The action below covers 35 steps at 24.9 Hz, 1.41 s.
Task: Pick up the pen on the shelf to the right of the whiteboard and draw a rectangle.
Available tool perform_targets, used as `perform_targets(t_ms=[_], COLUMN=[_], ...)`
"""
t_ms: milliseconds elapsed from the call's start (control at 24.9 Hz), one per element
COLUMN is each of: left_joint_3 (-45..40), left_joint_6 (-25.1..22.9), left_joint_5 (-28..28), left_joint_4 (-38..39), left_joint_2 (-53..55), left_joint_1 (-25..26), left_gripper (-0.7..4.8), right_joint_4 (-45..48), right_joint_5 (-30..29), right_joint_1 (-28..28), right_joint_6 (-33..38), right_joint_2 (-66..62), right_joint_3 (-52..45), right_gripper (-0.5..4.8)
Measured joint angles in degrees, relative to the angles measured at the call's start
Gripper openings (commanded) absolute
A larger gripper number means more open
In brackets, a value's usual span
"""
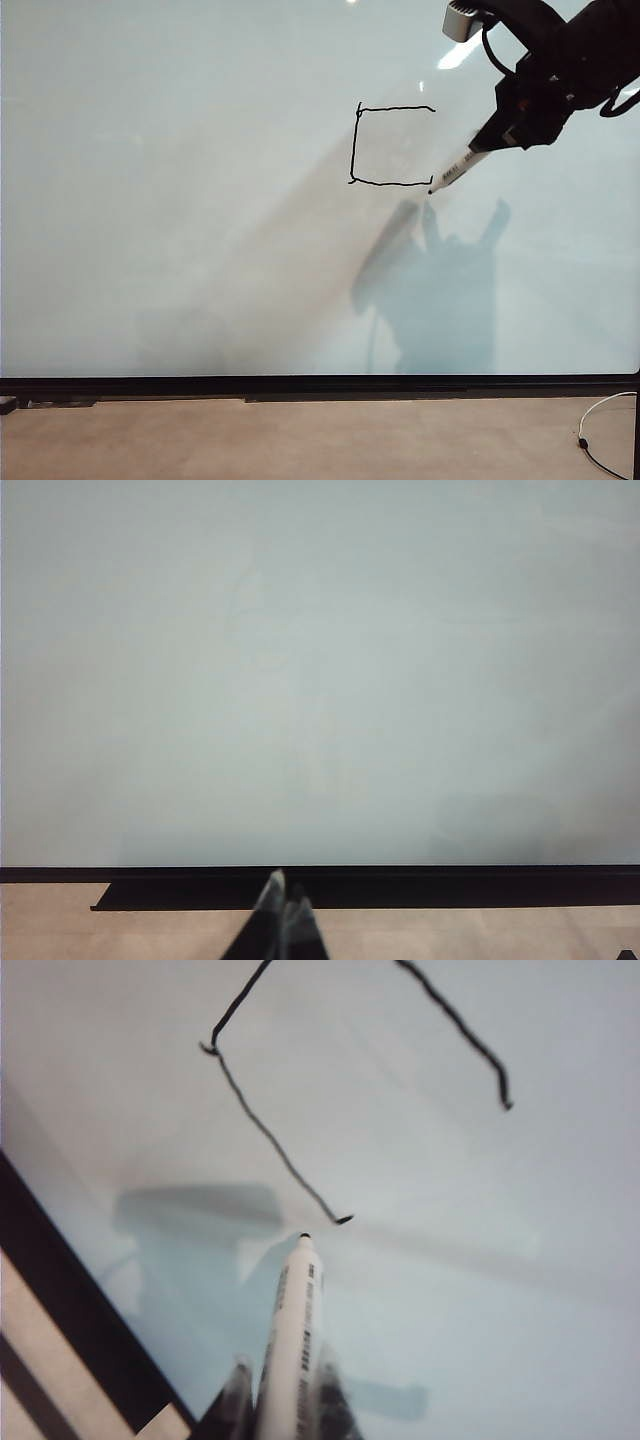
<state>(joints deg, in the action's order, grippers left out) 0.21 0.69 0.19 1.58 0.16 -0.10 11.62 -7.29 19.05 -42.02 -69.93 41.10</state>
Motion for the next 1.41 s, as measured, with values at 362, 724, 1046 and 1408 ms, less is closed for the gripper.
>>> perform_targets(t_ms=[362,724,1046,1408], left_joint_3=[0.0,0.0,0.0,0.0], left_joint_6=[0.02,0.0,0.02,0.02], left_joint_5=[0.0,0.0,0.0,0.0], left_joint_4=[0.0,-0.02,0.0,0.0], left_joint_2=[0.0,0.0,0.0,0.0], left_joint_1=[0.0,0.0,0.0,0.0], left_gripper=[-0.04,-0.04,-0.04,-0.04], right_joint_4=[2.27,2.95,3.1,4.0], right_joint_5=[1.11,1.73,2.12,2.14], right_joint_1=[0.0,0.09,0.33,0.33], right_joint_6=[-0.55,-1.16,-1.36,-1.38], right_joint_2=[-0.07,-0.24,0.28,2.29], right_joint_3=[0.0,0.0,0.0,0.0], right_gripper=[-0.05,-0.05,-0.05,-0.05])
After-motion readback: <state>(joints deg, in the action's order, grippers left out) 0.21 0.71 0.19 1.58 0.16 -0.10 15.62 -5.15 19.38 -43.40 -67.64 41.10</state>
